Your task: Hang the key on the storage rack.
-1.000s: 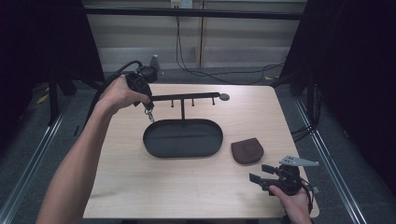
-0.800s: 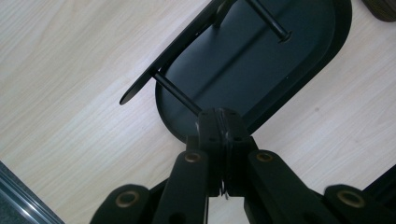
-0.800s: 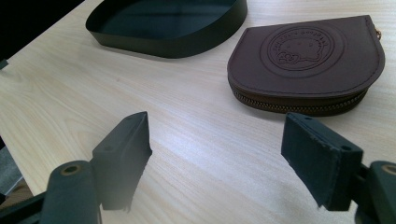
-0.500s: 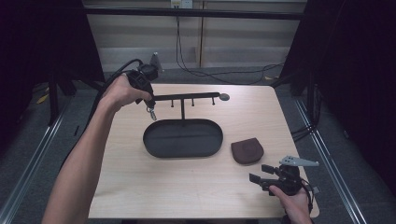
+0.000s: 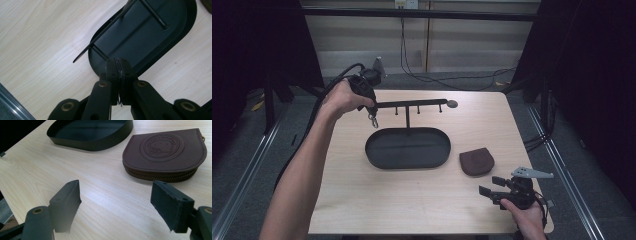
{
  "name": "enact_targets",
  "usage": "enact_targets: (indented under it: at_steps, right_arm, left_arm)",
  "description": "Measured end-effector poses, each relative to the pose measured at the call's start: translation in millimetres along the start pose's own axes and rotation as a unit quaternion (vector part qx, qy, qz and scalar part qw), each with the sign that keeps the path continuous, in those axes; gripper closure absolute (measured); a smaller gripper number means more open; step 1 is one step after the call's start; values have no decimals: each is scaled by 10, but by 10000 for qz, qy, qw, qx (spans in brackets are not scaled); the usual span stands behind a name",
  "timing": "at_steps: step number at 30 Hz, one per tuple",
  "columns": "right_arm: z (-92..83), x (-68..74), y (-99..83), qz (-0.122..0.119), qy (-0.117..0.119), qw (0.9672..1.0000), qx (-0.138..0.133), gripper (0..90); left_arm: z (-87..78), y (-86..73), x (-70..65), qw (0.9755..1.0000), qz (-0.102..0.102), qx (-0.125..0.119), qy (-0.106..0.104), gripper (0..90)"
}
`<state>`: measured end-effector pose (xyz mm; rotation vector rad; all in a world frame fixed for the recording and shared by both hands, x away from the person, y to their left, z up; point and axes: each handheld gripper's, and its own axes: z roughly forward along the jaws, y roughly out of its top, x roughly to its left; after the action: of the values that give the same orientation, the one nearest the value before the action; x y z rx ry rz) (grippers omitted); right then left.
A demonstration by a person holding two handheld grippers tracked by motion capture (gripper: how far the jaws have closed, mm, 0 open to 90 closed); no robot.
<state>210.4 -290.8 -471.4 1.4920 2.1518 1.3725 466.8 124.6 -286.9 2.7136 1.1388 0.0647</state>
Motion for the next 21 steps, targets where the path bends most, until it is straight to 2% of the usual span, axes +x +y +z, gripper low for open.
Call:
enact_targets:
  at_steps: [6, 12, 16, 18, 21]
  right_arm:
    - [2, -1, 1, 1, 3, 10000, 8, 236]
    - [4, -1, 1, -9, 4, 10000, 11, 236]
    - [4, 0, 1, -6, 0, 10000, 10, 236]
    - [5, 0, 1, -7, -6, 10000, 15, 236]
    - [6, -1, 2, -3, -7, 10000, 18, 236]
  left_arm:
    - [-5, -5, 9, 9999, -53, -49, 80, 872]
    - [-18, -30, 3, 9999, -51, -87, 71, 874]
    - [-30, -68, 24, 9996, -108, -241, 80, 856]
    - [-51, -105, 49, 9990, -150, -411, 45, 853]
    - [-46, -164, 75, 9987, -191, -458, 66, 842]
